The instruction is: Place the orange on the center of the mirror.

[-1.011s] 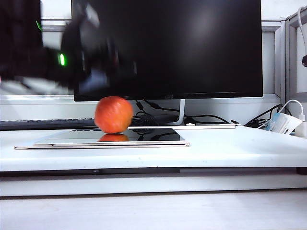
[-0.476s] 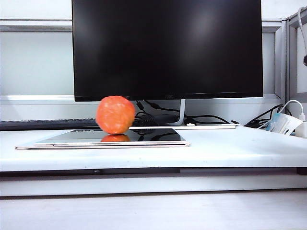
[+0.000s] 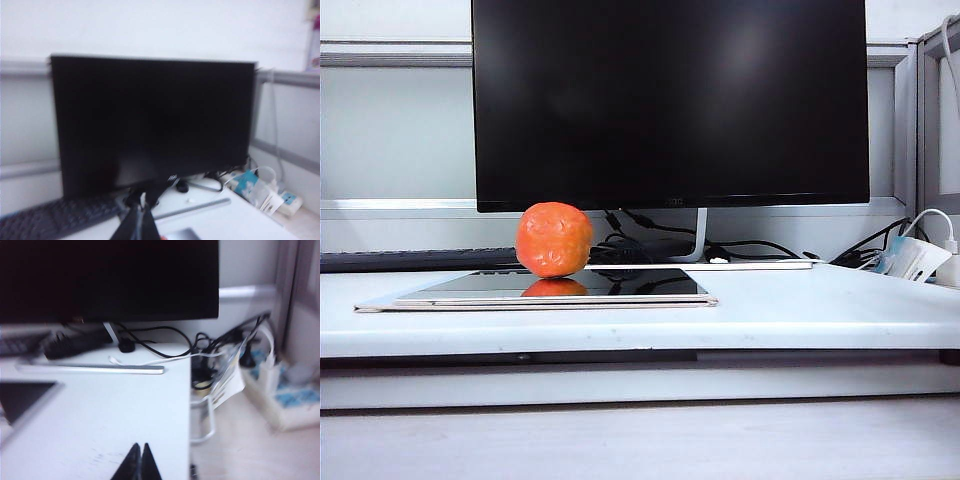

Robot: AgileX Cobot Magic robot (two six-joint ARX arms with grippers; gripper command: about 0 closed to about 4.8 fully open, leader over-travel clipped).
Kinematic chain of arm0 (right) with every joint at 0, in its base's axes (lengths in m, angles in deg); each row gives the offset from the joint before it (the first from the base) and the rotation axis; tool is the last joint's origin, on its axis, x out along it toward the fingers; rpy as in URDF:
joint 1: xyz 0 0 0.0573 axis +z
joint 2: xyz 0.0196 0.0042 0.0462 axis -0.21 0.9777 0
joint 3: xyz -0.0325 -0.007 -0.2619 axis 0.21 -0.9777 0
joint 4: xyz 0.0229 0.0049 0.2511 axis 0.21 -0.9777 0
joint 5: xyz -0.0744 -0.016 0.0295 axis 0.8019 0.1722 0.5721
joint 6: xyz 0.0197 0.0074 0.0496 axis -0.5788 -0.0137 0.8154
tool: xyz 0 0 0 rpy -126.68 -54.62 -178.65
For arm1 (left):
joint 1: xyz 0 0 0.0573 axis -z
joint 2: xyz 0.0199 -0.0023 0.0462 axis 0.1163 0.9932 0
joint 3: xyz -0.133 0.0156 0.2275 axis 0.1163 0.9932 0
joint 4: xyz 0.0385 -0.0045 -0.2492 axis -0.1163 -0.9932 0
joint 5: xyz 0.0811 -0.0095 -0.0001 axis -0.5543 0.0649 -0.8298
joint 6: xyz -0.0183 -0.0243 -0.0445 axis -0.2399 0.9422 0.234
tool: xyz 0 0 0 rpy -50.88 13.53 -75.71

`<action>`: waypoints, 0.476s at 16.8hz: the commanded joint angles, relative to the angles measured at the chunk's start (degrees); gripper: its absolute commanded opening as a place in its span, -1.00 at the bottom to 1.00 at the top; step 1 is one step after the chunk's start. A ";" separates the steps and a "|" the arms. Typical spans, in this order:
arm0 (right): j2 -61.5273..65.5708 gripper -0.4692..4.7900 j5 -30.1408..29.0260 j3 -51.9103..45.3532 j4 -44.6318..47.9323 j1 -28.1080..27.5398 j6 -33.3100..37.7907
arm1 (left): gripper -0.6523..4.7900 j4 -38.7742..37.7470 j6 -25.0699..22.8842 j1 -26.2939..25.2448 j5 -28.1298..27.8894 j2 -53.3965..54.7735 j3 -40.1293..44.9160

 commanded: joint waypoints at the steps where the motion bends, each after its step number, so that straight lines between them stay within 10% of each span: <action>1: 0.00 -0.82 0.26 -0.39 1.18 0.00 -3.23 | -0.78 3.10 -10.03 10.97 -13.90 -0.07 -0.17; 8: 0.00 -0.82 0.00 -0.39 1.07 -0.02 -3.21 | -0.78 6.40 -14.47 16.48 -17.88 0.00 -0.15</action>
